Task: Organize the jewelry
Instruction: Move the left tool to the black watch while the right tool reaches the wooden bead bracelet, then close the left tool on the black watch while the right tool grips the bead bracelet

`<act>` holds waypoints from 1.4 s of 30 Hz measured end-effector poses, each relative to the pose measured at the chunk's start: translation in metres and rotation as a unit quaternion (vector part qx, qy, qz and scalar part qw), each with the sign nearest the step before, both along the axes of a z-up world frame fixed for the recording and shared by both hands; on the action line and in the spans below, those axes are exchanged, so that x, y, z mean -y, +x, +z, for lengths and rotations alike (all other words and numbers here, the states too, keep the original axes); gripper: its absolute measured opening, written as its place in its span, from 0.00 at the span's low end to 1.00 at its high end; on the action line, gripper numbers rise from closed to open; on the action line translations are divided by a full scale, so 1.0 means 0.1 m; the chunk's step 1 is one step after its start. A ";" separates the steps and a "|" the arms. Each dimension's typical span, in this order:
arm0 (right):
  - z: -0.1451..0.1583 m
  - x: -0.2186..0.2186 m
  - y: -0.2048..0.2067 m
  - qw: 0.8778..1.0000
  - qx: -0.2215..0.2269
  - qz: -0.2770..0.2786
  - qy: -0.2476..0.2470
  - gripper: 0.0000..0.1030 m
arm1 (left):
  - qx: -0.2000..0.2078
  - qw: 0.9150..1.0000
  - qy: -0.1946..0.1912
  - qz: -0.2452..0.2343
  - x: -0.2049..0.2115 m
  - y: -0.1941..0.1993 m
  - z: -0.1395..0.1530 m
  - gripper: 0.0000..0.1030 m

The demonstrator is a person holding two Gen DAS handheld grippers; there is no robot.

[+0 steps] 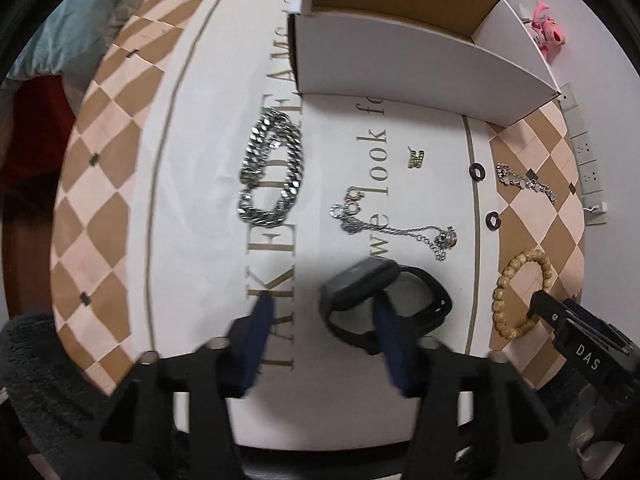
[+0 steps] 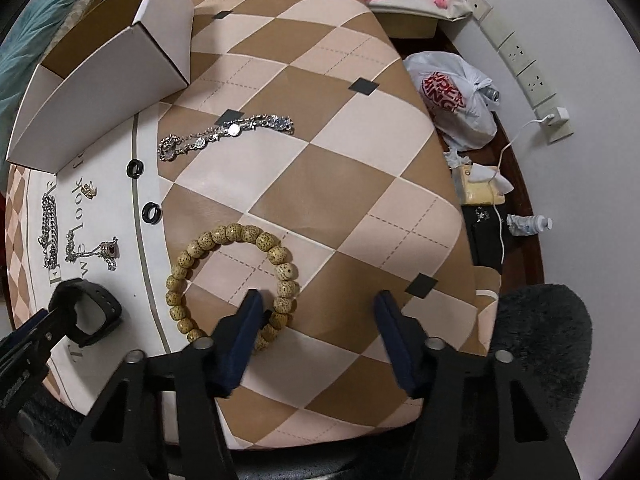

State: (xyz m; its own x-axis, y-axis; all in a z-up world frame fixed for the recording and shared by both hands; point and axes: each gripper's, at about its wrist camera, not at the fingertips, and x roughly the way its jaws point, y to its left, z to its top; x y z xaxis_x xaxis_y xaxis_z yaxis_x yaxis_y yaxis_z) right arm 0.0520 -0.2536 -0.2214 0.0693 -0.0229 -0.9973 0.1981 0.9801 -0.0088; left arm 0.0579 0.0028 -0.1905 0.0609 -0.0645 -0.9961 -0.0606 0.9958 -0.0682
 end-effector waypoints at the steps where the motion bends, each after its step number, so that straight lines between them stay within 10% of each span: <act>1: -0.01 0.00 0.00 1.000 0.002 0.002 0.000 0.49 | -0.003 1.000 -0.001 -0.001 0.02 0.02 -0.02 0.30; 6: 0.04 -0.05 0.02 1.000 0.008 0.010 -0.002 0.31 | 0.008 1.000 0.008 -0.016 0.02 -0.02 -0.04 0.12; 19: 0.10 -0.14 0.01 0.999 0.023 0.028 -0.008 0.09 | 0.025 0.999 0.014 -0.021 -0.05 -0.06 -0.02 0.08; 28: 0.28 -0.12 -0.04 0.998 0.043 0.019 0.051 0.09 | 0.064 0.997 0.022 -0.038 0.00 -0.04 0.33 0.07; 42: 1.35 -0.40 0.24 0.981 0.143 0.067 0.114 0.09 | 0.141 0.989 -0.015 -0.041 0.04 0.24 1.16 0.07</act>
